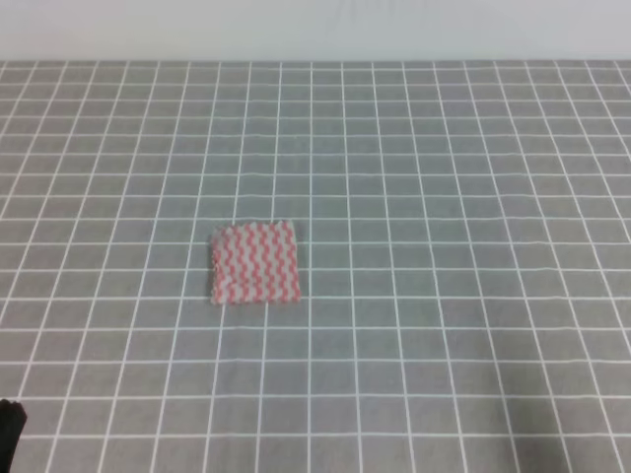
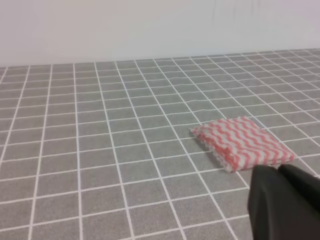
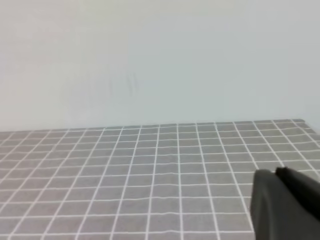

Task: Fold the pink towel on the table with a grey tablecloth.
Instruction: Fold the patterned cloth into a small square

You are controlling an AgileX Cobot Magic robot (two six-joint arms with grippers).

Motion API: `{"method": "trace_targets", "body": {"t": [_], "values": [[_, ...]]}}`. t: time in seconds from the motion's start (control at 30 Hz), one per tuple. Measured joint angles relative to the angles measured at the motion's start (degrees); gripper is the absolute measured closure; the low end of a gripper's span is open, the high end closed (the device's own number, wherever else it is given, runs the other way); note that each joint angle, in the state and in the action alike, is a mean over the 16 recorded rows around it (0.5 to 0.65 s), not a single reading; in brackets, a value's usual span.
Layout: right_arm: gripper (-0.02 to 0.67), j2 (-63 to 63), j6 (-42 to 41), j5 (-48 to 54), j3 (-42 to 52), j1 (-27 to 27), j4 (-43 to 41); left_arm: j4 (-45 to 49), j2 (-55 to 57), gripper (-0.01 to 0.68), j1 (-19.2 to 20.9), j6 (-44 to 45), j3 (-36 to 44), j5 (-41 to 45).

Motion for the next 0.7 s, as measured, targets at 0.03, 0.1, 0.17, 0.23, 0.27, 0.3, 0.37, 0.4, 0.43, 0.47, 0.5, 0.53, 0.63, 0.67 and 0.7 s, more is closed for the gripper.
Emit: {"method": "trace_targets", "body": {"t": [0.03,0.1,0.17,0.23,0.27,0.3,0.37,0.4,0.43,0.47,0.5,0.53,0.63,0.67,0.7], "values": [[0.664,-0.02,0.12,-0.02,0.09,-0.07,-0.44,0.0,0.0,0.675,0.0,0.01,0.0,0.03],[0.664,0.04,1.19,-0.05,0.5,-0.07,-2.23,0.0,0.0,0.675,0.0,0.01,0.0,0.07],[0.664,0.06,3.25,0.09,0.93,-0.07,-4.48,0.0,0.0,0.675,0.0,0.0,0.0,0.07],[0.664,0.06,5.48,0.26,1.35,-0.07,-7.11,-0.02,0.0,0.675,0.0,0.0,-0.07,0.14],[0.664,0.06,6.51,0.45,1.55,-0.05,-8.47,-0.02,0.06,0.675,0.01,0.0,-0.07,0.14],[0.664,0.06,7.42,0.76,1.75,-0.04,-9.84,-0.02,0.06,0.675,0.01,-0.02,-0.07,0.14],[0.664,0.06,9.0,1.8,2.16,-0.01,-12.54,-0.02,0.06,0.675,0.01,-0.05,-0.07,0.14],[0.664,0.07,9.76,2.48,2.39,0.0,-13.79,0.0,0.11,0.675,0.02,-0.06,0.0,0.07],[0.665,0.07,10.52,3.1,2.6,0.02,-15.06,0.02,0.17,0.675,0.03,-0.08,0.07,0.0],[0.665,0.07,11.27,3.71,2.81,0.03,-16.28,0.02,0.17,0.675,0.03,-0.09,0.07,0.0],[0.665,0.07,12.03,4.32,3.01,0.04,-17.48,0.02,0.11,0.675,0.02,-0.11,0.07,0.0],[0.665,0.07,12.77,4.95,3.17,0.06,-18.6,0.02,0.11,0.675,0.02,-0.13,0.07,0.0],[0.665,0.08,13.83,6.73,3.34,0.1,-20.34,0.0,0.06,0.675,0.01,-0.14,0.0,0.07],[0.665,0.08,13.63,7.29,3.34,0.11,-20.59,0.0,0.06,0.675,0.01,-0.14,0.0,0.07],[0.665,0.08,13.27,7.84,3.34,0.13,-20.7,0.0,0.06,0.675,0.01,-0.14,0.0,0.07]]}}
